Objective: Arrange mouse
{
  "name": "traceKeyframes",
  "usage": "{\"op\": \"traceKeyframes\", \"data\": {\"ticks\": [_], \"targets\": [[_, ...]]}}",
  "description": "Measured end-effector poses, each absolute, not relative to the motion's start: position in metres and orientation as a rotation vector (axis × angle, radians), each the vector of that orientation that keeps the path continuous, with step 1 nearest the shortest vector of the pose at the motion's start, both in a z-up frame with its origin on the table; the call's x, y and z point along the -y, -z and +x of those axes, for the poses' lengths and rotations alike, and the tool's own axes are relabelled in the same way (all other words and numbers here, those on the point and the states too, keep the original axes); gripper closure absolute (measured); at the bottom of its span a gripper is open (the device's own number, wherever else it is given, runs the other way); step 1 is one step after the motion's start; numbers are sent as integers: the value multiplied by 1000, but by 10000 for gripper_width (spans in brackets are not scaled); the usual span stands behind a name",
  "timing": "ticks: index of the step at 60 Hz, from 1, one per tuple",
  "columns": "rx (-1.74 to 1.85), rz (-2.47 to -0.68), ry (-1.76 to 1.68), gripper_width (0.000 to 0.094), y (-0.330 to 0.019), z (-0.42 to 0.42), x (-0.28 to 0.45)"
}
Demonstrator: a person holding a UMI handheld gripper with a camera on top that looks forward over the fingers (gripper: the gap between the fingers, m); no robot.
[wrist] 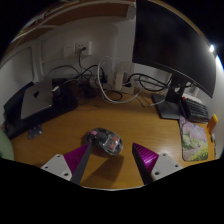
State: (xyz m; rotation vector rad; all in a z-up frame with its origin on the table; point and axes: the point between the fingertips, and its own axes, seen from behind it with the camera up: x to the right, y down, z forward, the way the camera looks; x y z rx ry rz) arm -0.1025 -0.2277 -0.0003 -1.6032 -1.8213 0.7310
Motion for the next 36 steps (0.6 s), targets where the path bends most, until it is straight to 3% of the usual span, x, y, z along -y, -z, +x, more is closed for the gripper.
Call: {"op": "traceKeyframes", "data": {"ticks": [36], "targets": [[1777, -1638, -715, 93, 13, -179, 218]]}}
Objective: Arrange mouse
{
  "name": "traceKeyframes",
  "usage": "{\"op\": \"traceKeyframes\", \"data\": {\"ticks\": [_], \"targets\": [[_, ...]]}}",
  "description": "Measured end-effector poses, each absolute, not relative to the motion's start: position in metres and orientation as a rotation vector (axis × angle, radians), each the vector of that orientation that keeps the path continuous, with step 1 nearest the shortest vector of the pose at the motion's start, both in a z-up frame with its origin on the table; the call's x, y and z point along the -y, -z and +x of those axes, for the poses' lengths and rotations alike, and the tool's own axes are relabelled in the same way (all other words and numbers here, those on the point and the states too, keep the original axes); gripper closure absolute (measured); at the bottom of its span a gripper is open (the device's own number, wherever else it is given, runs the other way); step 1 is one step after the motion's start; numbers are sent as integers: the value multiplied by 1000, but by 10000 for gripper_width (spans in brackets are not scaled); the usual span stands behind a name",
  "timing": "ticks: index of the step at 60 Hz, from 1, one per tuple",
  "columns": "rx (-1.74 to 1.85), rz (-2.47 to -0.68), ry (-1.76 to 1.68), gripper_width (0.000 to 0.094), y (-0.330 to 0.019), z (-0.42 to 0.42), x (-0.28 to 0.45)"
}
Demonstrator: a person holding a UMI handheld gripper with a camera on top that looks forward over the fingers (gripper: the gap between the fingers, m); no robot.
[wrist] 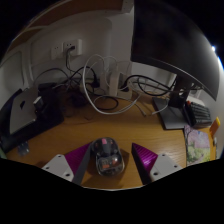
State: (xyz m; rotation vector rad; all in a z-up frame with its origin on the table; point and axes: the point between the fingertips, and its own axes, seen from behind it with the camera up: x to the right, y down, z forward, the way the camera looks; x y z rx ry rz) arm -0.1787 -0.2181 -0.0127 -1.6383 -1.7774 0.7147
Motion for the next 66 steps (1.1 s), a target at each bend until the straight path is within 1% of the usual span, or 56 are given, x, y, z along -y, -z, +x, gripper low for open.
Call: {"op": "traceKeyframes", "data": {"ticks": [5, 8, 9, 12, 17, 32, 37, 42, 49, 54, 61, 64, 66], "targets": [[1782, -1682, -768, 403, 17, -178, 229], [1783, -1675, -748, 436, 17, -176, 227], [1788, -1670, -742, 466, 17, -176, 228], [1795, -1660, -722, 489, 16, -176, 228], [1775, -1698, -733, 510, 17, -176, 228], [1785, -1705, -737, 512, 15, -174, 229], [1765, -1714, -762, 511, -1, -172, 222], [1722, -1726, -790, 511, -31, -171, 204], [1647, -1722, -823, 509, -85, -172, 156], [1586, -1727, -810, 512, -115, -170, 104], [1493, -1738, -745, 511, -137, -165, 15], [1450, -1742, -696, 511, -139, -159, -30], [1435, -1753, -668, 512, -133, -156, -57]]}}
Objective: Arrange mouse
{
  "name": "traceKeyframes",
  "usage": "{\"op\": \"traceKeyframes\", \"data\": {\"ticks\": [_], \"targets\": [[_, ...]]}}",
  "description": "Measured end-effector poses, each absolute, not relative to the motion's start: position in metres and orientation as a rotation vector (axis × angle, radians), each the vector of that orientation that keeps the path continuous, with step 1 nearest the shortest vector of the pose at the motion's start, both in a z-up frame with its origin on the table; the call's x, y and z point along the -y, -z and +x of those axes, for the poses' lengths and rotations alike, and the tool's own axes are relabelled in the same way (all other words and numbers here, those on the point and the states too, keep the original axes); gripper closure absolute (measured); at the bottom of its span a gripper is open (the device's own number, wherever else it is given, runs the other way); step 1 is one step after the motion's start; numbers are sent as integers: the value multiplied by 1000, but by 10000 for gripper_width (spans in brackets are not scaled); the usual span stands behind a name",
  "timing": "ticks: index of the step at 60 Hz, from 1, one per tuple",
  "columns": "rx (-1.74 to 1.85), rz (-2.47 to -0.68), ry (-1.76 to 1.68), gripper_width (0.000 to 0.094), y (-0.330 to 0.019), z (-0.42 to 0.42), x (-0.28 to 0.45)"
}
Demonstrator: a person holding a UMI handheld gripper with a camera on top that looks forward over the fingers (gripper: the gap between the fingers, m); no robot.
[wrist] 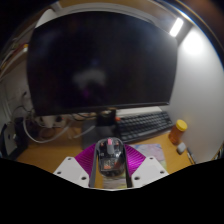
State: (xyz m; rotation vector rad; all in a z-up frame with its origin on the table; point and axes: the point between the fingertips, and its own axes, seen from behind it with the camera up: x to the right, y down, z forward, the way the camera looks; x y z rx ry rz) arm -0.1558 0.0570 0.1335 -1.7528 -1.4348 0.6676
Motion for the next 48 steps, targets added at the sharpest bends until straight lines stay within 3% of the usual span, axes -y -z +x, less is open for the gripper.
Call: {"op": "traceKeyframes", "data": {"ticks": [13, 24, 37, 42, 47, 48], "targets": [[1408, -1835, -559, 511, -65, -132, -196], [1492, -1874, -580, 512, -1, -126, -222], [1526, -1851, -633, 490, 14, -127, -219], [1542, -1842, -634, 357, 14, -128, -218], [1536, -1833, -577, 59, 7, -124, -228], [1532, -1835, -576, 88, 3, -123, -228]]}}
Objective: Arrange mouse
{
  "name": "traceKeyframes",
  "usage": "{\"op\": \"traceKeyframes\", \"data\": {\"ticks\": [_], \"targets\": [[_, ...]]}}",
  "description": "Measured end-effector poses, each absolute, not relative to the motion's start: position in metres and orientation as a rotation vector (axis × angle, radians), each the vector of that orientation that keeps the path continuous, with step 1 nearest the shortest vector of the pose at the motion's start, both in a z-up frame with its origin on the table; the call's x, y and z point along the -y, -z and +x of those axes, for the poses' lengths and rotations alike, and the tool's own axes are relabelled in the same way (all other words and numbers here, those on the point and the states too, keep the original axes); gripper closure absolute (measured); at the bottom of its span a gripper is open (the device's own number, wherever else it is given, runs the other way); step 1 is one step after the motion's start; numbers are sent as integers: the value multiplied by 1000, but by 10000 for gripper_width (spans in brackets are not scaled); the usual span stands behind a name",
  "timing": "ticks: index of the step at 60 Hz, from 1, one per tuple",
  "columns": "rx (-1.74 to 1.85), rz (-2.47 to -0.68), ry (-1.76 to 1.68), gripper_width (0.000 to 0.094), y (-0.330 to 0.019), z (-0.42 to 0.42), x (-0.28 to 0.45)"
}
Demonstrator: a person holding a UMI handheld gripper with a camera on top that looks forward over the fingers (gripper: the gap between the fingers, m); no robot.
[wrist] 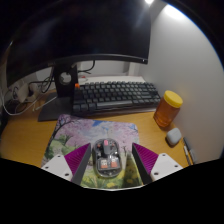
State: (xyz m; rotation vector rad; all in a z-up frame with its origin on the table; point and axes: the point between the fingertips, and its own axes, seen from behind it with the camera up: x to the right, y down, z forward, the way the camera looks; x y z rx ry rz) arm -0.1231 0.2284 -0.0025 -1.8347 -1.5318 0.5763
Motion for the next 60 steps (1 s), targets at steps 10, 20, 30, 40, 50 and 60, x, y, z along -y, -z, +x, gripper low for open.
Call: {"op": "traceKeyframes", "data": {"ticks": [10, 20, 30, 40, 50, 60], "targets": [[1536, -1859, -620, 74, -66, -82, -202], [1605, -1860, -668, 75, -143, -6, -143], [1675, -1826, -697, 85, -189, 57, -89], [1695, -1813, -745, 83, -213, 91, -51], [1703, -1770, -757, 87, -224, 102, -38], [1708, -1774, -728, 79, -219, 110, -34]]}}
